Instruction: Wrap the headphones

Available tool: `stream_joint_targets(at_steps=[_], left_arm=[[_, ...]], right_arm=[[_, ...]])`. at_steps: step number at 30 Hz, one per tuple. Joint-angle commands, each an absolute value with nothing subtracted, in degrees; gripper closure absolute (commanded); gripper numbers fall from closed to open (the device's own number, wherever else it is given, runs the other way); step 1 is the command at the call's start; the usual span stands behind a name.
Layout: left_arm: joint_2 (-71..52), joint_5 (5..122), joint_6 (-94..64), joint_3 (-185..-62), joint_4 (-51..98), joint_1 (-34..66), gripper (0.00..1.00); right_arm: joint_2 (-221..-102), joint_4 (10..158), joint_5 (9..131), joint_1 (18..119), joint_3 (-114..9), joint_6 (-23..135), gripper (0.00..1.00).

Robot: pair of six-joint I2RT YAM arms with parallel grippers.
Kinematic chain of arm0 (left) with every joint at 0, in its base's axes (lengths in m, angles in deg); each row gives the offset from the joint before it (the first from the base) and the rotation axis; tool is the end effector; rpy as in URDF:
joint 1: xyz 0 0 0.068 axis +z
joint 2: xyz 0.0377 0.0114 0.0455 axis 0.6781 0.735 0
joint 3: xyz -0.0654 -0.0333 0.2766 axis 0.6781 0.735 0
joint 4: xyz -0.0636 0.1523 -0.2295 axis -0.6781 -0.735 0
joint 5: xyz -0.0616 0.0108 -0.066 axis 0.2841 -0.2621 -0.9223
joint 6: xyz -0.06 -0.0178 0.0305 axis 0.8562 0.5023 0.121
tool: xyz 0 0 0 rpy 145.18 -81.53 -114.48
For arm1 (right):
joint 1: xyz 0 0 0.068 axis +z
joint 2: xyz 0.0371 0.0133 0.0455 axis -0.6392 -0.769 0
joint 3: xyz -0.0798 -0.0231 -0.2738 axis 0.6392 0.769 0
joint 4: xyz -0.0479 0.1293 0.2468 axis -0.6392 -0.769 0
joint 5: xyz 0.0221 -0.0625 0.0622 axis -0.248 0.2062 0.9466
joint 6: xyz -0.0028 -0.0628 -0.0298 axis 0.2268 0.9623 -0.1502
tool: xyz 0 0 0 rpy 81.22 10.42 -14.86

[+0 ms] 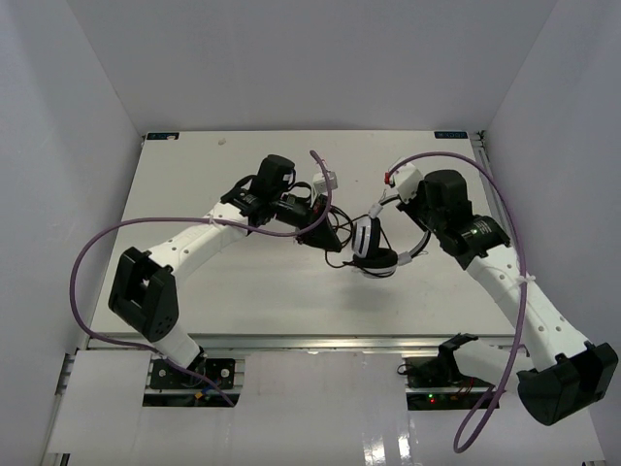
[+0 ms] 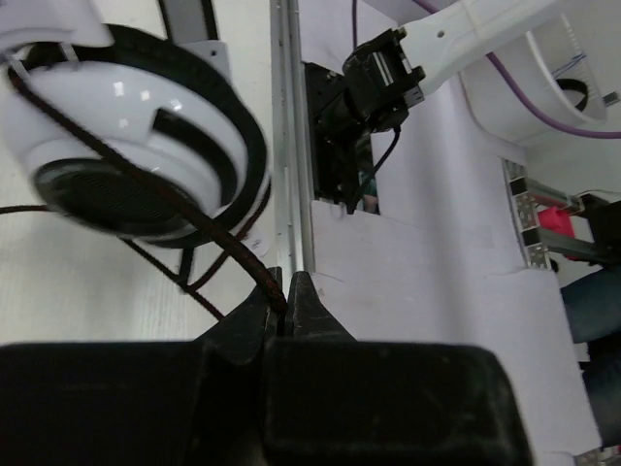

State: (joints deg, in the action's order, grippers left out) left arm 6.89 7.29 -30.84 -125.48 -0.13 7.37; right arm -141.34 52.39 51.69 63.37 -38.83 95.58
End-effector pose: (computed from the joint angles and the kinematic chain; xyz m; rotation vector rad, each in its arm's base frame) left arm 0.2789 -0.2601 0.3076 1.3121 1.7660 -1.5497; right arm 0.2450 0.0960 0.3523 -0.9060 1.9172 -0.2913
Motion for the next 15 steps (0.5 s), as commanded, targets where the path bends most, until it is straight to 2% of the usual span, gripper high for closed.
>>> stream_joint_targets(at_steps=[1,9,15], left_arm=[[7.61,1.58,-23.31,-129.8,-1.76,4.6,1.0],[12.71,4.92,-8.8,-135.56,3.68,1.45,0.94],[12.79,13.1,5.04,-131.56,16.67,-3.69,0.91]], right_arm=[[-144.28,66.21,36.55,67.26,-40.92,89.4,0.92],[-149.61,73.05,25.49,72.43,-43.03,83.89,0.92],[-153.3,70.76,27.46,71.2,-48.37,76.8,0.92]])
